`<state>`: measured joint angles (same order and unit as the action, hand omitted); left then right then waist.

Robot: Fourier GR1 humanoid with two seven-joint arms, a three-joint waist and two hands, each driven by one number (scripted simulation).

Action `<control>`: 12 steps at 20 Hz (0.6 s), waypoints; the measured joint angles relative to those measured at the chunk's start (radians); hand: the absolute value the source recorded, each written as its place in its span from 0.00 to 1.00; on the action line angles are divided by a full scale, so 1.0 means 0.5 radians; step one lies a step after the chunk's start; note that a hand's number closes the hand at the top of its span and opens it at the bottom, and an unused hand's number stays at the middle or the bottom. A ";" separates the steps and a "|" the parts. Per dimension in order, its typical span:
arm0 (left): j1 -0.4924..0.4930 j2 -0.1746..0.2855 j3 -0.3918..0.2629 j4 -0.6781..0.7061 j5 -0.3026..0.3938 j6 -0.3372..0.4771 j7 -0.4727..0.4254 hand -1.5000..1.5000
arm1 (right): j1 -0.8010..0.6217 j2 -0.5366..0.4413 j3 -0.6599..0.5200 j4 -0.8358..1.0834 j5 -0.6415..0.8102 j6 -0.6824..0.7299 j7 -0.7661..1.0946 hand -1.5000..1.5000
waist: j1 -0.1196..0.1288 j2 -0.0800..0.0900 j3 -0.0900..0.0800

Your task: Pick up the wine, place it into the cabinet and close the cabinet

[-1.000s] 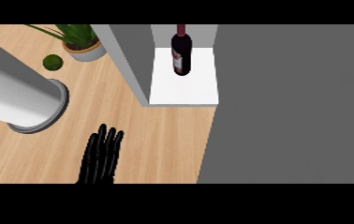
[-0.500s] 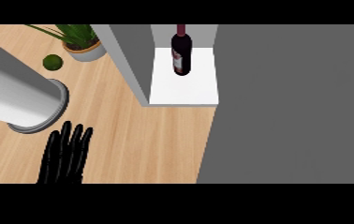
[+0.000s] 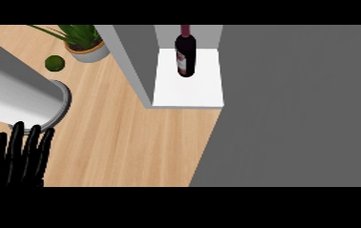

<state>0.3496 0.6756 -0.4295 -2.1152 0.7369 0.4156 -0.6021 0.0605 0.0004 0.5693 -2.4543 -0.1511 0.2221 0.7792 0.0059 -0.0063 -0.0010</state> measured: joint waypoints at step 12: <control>0.143 0.156 0.422 0.041 0.214 -0.316 0.069 0.00 | -0.068 -0.075 0.422 0.006 0.353 -0.509 -0.053 1.00 | -0.009 -0.007 -0.003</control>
<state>0.4210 0.7536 -0.2183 -2.0950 0.8440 0.2578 -0.5677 0.0265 -0.0370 0.7804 -2.4511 0.0254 -0.0323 0.7527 0.0015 -0.0100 -0.0023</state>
